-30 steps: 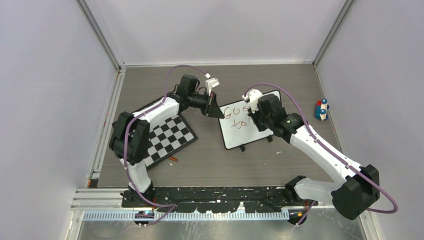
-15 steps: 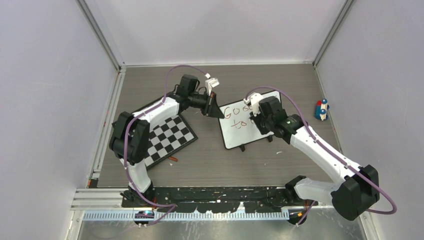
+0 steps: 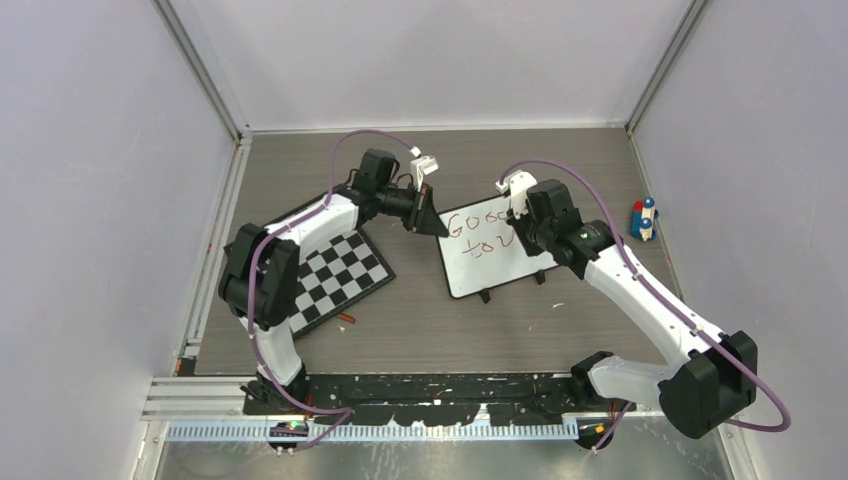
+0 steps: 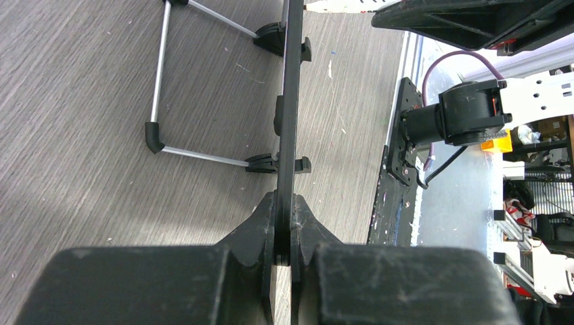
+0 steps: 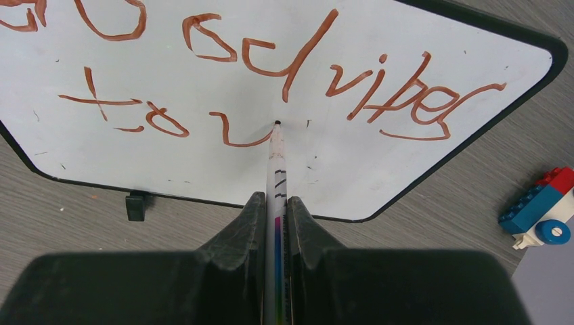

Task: Write a sentence on the whiteboard

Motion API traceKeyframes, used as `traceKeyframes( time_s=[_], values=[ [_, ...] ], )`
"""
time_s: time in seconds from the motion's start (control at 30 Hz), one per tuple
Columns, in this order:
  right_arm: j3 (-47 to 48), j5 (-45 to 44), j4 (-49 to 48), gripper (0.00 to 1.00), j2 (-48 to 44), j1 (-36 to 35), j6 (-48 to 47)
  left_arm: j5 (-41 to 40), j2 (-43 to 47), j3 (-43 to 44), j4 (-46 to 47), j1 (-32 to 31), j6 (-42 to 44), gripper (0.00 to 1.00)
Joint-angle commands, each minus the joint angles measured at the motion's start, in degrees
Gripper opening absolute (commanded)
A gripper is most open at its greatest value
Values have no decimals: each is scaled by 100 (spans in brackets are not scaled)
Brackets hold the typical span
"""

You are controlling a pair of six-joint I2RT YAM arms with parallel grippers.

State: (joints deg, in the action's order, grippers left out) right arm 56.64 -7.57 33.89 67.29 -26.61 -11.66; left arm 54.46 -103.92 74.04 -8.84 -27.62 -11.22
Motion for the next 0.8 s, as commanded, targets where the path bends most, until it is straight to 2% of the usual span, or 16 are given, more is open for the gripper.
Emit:
traceKeyframes(
  time_s=[0.0, 0.47, 0.77],
  values=[
    [82, 55, -335, 0, 64, 14, -13, -163, -65, 167, -153, -14, 129, 0],
    [-412, 450, 17, 0, -6, 15, -73, -146, -135, 249, -154, -16, 125, 0],
    [-77, 1069, -57, 0, 320, -51, 67, -146, -156, 226, -163, -16, 125, 0]
  ],
)
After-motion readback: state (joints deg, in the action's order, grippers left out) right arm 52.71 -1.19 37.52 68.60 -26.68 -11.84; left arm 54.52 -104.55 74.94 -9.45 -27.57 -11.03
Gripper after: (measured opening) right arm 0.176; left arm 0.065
